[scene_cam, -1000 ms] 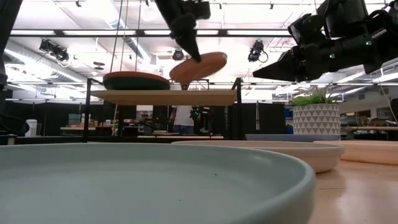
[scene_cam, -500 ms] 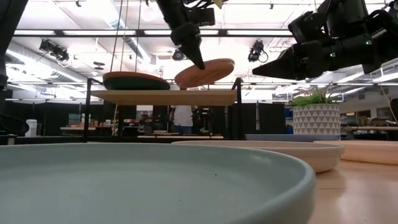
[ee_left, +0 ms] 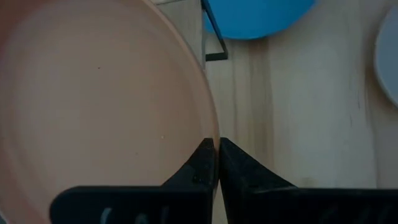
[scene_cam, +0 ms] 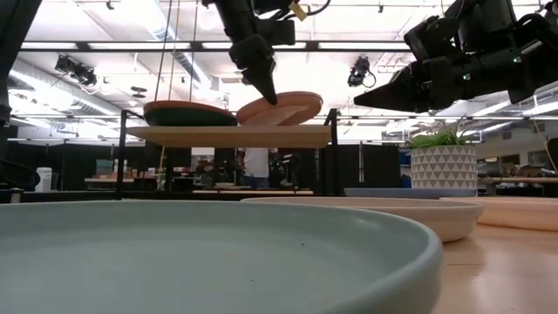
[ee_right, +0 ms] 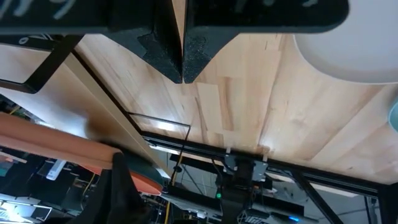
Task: Place and stack plates onto a shelf
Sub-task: Put the light brown plate on the shelf, then stack the light blue plate on top of the light brown plate on the shelf
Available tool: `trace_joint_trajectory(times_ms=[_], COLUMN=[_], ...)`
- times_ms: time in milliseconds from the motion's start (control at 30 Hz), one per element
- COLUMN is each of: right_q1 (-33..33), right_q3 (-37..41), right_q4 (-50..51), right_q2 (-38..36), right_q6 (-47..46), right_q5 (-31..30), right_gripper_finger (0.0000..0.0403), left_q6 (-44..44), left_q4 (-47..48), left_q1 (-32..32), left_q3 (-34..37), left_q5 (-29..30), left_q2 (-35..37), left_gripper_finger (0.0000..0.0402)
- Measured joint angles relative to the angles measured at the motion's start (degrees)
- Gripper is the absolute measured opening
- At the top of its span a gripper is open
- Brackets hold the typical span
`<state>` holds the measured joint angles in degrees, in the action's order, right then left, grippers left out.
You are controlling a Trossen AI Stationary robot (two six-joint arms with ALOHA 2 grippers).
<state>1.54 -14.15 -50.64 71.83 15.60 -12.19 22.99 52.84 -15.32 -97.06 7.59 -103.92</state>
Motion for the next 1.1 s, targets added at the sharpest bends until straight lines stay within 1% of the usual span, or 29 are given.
trace_joint_trajectory(times_ms=[67,200,333,567,633,700,767,900,1000,1100], right_q1=[0.0,0.0,0.0,0.0,0.0,0.0,0.0,0.0,0.0,0.0], right_q3=[0.0,0.0,0.0,0.0,0.0,0.0,0.0,0.0,0.0,0.0], right_q4=[0.0,0.1,0.1,0.6,0.8,1.1,1.1,1.2,1.2,1.2], right_q2=[0.0,0.0,0.0,0.0,0.0,0.0,0.0,0.0,0.0,0.0], right_q6=[0.0,0.0,0.0,0.0,0.0,0.0,0.3,0.7,0.7,0.7], right_q5=[0.0,0.0,0.0,-0.1,-0.1,-0.1,-0.1,-0.2,-0.2,-0.2], right_gripper_finger=[0.0020,0.0020,0.0020,0.0020,0.0020,0.0020,0.0020,0.0020,0.0020,0.0020], left_q6=[0.1,-0.2,-0.2,0.2,0.2,0.4,0.6,-0.7,-6.5,-15.8], left_q4=[0.5,0.6,0.5,-0.4,-0.3,-0.6,-1.4,-1.0,-1.1,-0.5], left_q1=[-0.2,-0.3,-0.3,-0.2,0.1,0.9,2.3,6.8,10.8,14.8], left_q3=[0.0,0.0,0.1,0.0,0.1,0.1,0.0,0.0,0.0,0.0], left_q5=[-1.0,-1.2,-0.4,4.6,4.7,2.9,-0.4,-10.6,-14.4,-13.9], left_q2=[-0.3,-0.6,-1.3,-1.4,-0.8,0.5,1.5,2.3,1.6,-1.3], left_gripper_finger=[0.0014,0.0020,0.0052,0.0118,0.0129,0.0134,0.0135,0.0136,0.0136,0.0136])
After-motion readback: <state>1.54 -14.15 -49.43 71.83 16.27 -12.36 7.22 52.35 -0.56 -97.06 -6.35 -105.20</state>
